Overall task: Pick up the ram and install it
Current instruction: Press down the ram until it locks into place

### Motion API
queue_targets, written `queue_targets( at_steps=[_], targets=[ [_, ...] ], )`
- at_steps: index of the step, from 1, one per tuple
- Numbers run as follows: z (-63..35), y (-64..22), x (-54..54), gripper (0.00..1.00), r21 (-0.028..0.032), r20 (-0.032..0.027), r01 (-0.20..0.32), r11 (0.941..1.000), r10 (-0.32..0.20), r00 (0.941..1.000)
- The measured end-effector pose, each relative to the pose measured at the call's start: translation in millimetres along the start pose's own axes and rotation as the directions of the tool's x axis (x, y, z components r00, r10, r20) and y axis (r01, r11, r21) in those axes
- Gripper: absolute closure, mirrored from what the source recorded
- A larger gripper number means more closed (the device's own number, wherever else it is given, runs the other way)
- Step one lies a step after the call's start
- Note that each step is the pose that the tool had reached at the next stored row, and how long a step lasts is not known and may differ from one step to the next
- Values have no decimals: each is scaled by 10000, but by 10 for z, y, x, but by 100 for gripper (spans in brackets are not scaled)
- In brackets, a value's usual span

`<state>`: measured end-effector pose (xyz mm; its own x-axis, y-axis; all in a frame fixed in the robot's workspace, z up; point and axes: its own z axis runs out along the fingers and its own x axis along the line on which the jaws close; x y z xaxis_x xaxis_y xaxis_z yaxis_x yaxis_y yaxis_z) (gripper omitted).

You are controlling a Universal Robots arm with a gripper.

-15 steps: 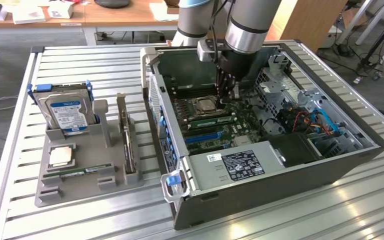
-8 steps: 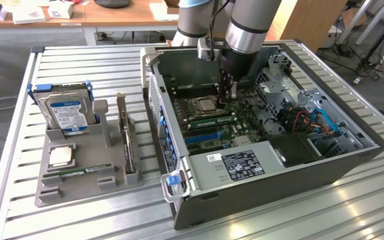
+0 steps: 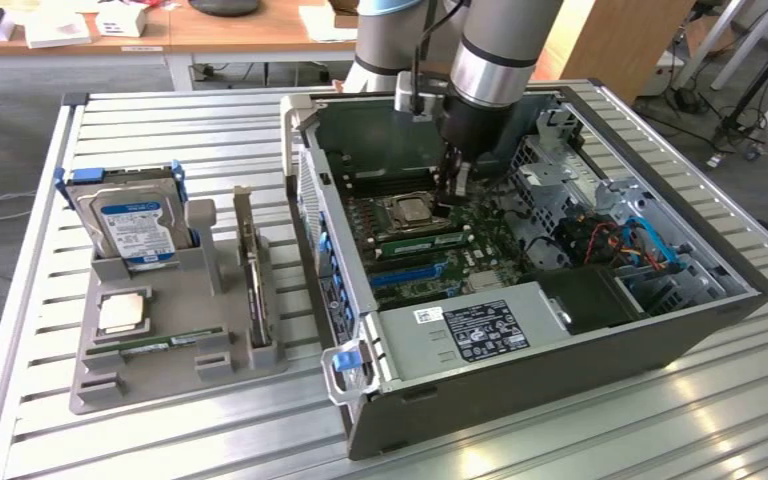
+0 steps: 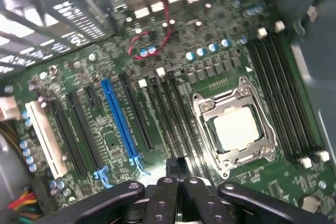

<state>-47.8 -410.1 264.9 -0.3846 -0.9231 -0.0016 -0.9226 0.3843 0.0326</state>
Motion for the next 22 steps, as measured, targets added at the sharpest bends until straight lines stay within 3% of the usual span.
queue_targets(
  at_steps=[5,11,17,22],
  targets=[
    [1,0,0,89,0,29,-904,9959,904,9959],
    [3,0,0,89,-4,64,-1962,9806,1962,9805],
    [4,0,0,89,-10,97,-2970,9549,2970,9548],
    [6,0,0,89,-19,124,-3790,9254,3790,9253]
  ],
)
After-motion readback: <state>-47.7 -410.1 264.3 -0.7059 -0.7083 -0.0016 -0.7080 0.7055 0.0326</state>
